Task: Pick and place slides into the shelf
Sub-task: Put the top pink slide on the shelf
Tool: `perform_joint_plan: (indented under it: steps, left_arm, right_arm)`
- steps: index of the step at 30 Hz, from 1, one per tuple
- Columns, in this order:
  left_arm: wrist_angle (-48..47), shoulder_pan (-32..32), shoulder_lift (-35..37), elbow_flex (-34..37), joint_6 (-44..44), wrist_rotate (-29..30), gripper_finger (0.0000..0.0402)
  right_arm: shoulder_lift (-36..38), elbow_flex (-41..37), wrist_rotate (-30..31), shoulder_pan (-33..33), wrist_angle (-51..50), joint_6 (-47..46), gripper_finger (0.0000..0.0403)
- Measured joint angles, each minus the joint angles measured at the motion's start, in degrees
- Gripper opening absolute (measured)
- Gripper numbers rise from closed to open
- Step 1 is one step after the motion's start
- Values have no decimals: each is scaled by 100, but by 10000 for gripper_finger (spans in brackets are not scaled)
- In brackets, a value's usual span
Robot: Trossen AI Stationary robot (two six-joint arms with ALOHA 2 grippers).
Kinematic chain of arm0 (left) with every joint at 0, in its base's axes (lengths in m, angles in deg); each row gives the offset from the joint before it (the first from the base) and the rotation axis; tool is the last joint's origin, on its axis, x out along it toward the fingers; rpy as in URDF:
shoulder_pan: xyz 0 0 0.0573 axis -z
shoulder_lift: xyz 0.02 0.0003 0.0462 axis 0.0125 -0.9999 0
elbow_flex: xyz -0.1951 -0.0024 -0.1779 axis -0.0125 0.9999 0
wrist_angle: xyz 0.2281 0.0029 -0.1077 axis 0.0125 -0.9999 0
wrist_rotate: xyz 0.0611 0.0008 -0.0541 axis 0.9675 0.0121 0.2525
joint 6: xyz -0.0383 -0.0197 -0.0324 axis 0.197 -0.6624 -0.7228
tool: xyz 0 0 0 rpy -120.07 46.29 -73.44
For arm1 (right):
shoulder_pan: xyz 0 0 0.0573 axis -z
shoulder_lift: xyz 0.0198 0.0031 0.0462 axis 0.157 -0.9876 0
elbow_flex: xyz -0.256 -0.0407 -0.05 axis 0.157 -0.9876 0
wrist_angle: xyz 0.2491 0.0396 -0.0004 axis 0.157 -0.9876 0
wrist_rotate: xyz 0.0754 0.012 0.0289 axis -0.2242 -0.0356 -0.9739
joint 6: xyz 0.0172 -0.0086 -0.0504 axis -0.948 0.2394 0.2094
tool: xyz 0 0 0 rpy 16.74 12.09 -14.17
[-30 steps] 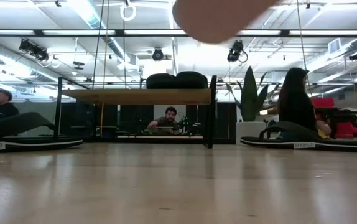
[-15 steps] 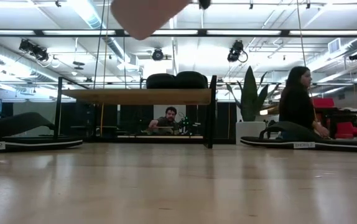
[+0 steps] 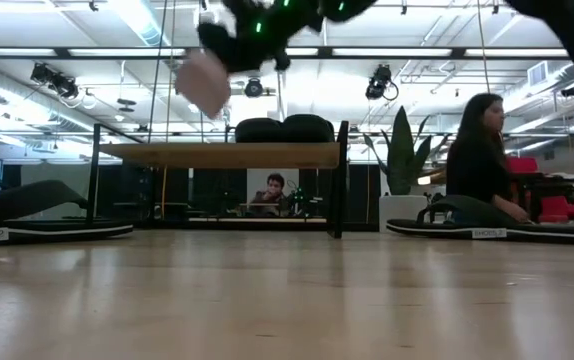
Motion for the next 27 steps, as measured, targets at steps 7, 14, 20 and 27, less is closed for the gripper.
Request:
perform_joint_plan:
  steps: [7, 14, 20, 27]
  left_arm:
    - [-2, 48, -31, 0, -9, -314, 29]
    - [-5, 74, -33, 0, 50, -485, 25]
    - [-5, 71, -35, 0, 42, -512, 33]
    - [-4, 69, -35, 0, -15, -512, 25]
  right_arm:
    - [-419, 34, 32, 450, -30, -394, 15]
    - [-358, 47, -121, 671, -640, -329, 48]
    - [-257, 42, -140, 630, -687, -159, 89]
    - [-213, 42, -99, 552, -731, -125, 117]
